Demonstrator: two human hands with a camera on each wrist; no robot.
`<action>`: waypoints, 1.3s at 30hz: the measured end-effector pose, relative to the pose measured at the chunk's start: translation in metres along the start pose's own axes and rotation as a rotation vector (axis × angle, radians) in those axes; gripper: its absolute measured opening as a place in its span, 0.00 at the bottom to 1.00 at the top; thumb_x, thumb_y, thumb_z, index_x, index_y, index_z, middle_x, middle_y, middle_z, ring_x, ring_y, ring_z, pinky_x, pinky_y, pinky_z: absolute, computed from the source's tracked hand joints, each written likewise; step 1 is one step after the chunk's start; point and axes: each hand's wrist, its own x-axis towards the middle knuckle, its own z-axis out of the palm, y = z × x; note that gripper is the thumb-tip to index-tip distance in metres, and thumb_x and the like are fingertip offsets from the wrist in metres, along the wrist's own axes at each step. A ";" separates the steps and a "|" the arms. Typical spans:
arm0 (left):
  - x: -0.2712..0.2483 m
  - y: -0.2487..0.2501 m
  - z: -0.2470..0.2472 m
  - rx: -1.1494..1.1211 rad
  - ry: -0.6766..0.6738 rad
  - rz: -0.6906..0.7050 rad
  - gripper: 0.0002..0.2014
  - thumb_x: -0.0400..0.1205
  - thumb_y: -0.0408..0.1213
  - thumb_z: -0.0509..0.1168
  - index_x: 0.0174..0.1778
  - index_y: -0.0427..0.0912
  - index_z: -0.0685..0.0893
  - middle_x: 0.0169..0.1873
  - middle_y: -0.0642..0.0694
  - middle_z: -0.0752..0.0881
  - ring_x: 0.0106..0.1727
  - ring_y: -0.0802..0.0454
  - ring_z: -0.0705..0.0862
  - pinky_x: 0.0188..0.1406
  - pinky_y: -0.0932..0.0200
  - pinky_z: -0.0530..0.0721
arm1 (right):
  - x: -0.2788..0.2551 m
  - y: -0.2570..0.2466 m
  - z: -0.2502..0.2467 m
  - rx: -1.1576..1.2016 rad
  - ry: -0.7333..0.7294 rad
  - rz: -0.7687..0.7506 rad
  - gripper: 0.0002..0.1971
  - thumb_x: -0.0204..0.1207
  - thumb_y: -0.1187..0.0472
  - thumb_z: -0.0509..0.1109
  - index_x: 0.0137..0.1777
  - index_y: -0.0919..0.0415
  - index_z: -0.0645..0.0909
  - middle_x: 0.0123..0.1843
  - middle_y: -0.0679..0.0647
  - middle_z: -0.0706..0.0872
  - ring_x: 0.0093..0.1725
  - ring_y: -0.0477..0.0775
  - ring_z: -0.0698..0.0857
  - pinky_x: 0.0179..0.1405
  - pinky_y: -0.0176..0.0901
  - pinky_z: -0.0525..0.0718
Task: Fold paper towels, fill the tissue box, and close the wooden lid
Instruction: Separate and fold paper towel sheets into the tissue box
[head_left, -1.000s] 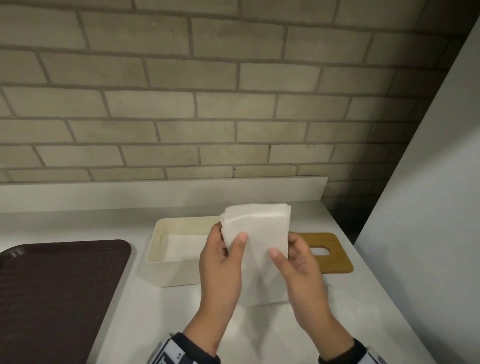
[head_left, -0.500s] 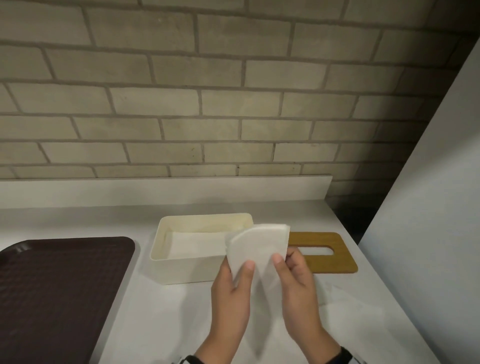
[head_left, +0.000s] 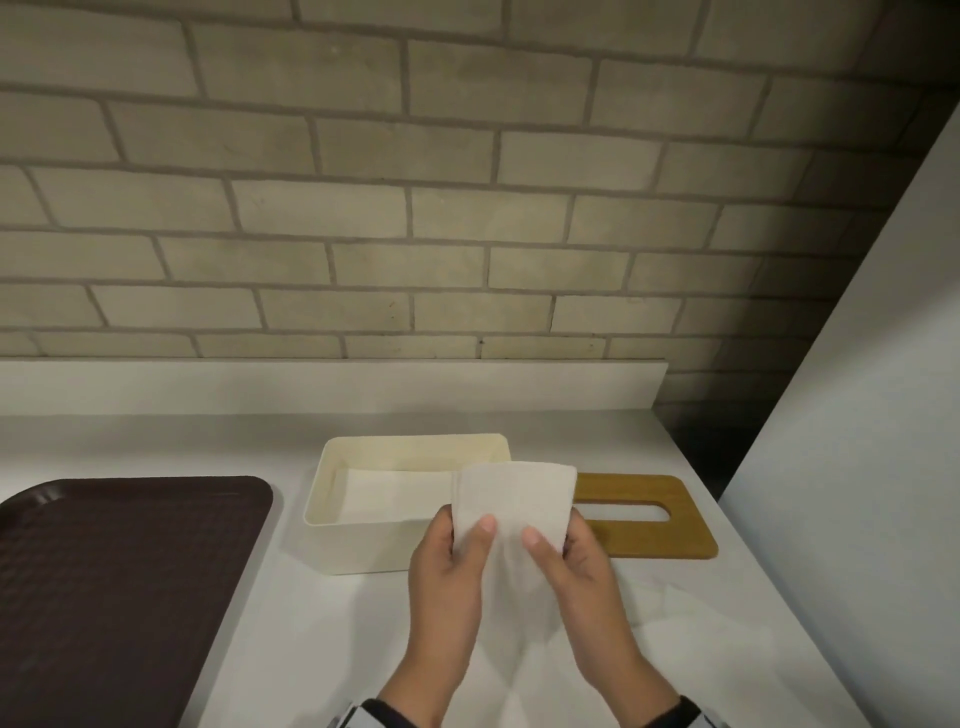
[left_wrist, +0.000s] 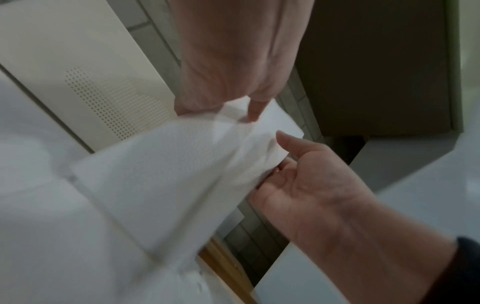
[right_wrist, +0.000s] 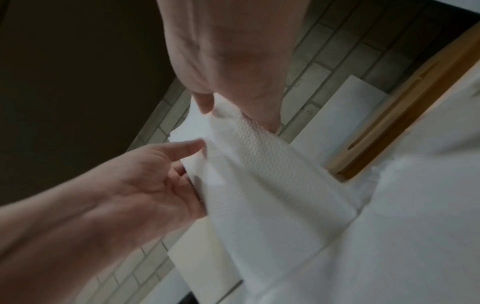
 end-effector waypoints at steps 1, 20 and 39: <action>0.002 0.004 -0.002 -0.060 0.025 -0.018 0.08 0.82 0.32 0.66 0.55 0.44 0.86 0.49 0.47 0.92 0.53 0.46 0.89 0.54 0.46 0.86 | 0.003 0.000 -0.004 -0.163 -0.037 0.029 0.18 0.72 0.62 0.76 0.60 0.49 0.77 0.54 0.48 0.90 0.52 0.42 0.88 0.50 0.39 0.86; 0.096 0.044 -0.089 1.155 0.051 -0.071 0.30 0.75 0.19 0.56 0.75 0.40 0.66 0.40 0.41 0.83 0.41 0.42 0.83 0.33 0.58 0.73 | 0.133 -0.022 0.064 -1.009 -0.268 -0.021 0.30 0.77 0.74 0.59 0.77 0.53 0.59 0.57 0.61 0.81 0.49 0.56 0.82 0.49 0.46 0.83; 0.147 0.020 -0.062 1.673 -0.455 -0.043 0.16 0.81 0.38 0.64 0.64 0.46 0.84 0.61 0.45 0.85 0.61 0.45 0.84 0.60 0.55 0.81 | 0.130 -0.010 0.108 -1.332 -0.635 -0.032 0.13 0.74 0.57 0.70 0.56 0.61 0.85 0.55 0.57 0.88 0.54 0.59 0.85 0.56 0.45 0.83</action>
